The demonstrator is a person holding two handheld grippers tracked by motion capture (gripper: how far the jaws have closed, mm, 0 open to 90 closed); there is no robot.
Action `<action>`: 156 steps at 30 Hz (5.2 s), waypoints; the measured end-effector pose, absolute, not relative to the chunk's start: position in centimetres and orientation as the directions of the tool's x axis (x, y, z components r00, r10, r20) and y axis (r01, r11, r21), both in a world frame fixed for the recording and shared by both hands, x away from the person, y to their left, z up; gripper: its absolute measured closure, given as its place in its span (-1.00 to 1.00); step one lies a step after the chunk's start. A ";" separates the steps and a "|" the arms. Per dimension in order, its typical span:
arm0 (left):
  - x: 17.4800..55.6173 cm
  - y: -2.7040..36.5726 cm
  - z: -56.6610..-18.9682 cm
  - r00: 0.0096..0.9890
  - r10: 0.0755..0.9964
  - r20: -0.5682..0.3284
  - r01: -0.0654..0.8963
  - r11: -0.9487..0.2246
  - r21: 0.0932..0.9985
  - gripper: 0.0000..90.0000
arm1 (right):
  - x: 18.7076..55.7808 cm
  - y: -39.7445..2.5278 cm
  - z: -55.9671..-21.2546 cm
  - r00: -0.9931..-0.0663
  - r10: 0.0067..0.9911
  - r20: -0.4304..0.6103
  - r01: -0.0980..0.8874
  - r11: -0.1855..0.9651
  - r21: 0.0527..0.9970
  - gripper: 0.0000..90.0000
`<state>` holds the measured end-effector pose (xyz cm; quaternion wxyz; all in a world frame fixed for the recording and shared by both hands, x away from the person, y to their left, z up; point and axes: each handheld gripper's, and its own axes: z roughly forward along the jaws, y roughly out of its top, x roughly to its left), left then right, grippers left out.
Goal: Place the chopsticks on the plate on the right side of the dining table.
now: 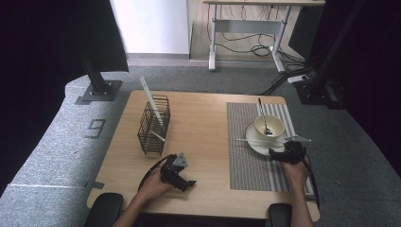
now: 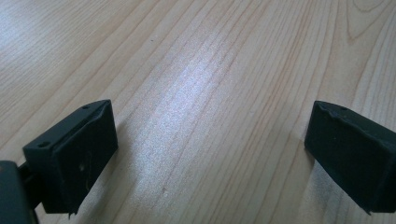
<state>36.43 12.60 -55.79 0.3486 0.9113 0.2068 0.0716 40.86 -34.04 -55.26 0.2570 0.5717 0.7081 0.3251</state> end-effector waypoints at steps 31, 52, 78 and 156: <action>36.4 12.6 -55.8 0.904 0.427 -0.014 0.327 -0.671 0.665 -0.95 | 36.7 -33.3 -53.4 -0.314 0.949 -0.032 0.605 0.225 0.764 -1.00; 36.4 12.7 -55.8 0.905 0.424 -0.012 0.324 -0.673 0.665 -0.95 | 32.1 -29.5 -51.2 -0.460 0.888 -0.005 0.590 0.310 0.746 -1.00; 36.4 12.6 -55.8 0.905 0.426 -0.015 0.326 -0.670 0.667 -0.95 | 34.8 -20.8 -47.5 -0.623 0.780 0.057 0.541 0.377 0.751 -1.00; 36.4 12.5 -55.8 0.902 0.432 -0.017 0.332 -0.669 0.665 -0.96 | 41.3 4.5 -41.5 -0.877 0.479 -0.033 0.282 0.568 0.773 -0.13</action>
